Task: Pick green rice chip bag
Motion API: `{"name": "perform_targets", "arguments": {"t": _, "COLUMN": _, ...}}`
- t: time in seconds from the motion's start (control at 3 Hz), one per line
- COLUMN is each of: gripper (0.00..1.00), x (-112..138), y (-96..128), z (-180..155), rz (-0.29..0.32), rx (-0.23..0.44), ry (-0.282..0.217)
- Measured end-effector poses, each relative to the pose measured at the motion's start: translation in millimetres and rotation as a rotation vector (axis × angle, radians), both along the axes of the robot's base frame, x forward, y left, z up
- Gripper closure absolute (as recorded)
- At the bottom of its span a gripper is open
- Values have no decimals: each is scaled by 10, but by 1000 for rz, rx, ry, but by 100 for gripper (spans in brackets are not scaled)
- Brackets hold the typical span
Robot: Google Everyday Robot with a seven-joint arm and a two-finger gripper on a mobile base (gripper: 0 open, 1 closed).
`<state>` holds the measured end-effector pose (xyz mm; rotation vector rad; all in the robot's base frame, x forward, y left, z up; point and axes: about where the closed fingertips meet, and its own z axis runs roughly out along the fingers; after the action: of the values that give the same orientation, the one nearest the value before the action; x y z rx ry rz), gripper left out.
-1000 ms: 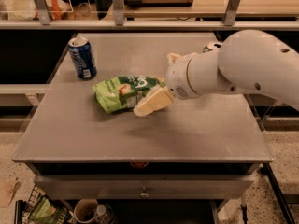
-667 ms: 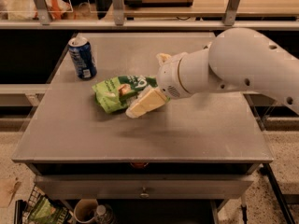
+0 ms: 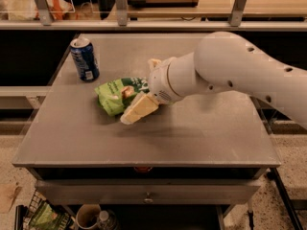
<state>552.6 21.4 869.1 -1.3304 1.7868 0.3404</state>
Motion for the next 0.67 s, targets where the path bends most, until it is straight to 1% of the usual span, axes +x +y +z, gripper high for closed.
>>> {"name": "perform_targets", "arguments": {"t": 0.33, "gripper": 0, "x": 104, "y": -36, "z": -63, "rz": -11, "rx": -18, "ry": -1}}
{"name": "perform_targets", "arguments": {"t": 0.67, "gripper": 18, "x": 164, "y": -112, "z": -113, "rz": -20, "rx": -29, "ry": -1}}
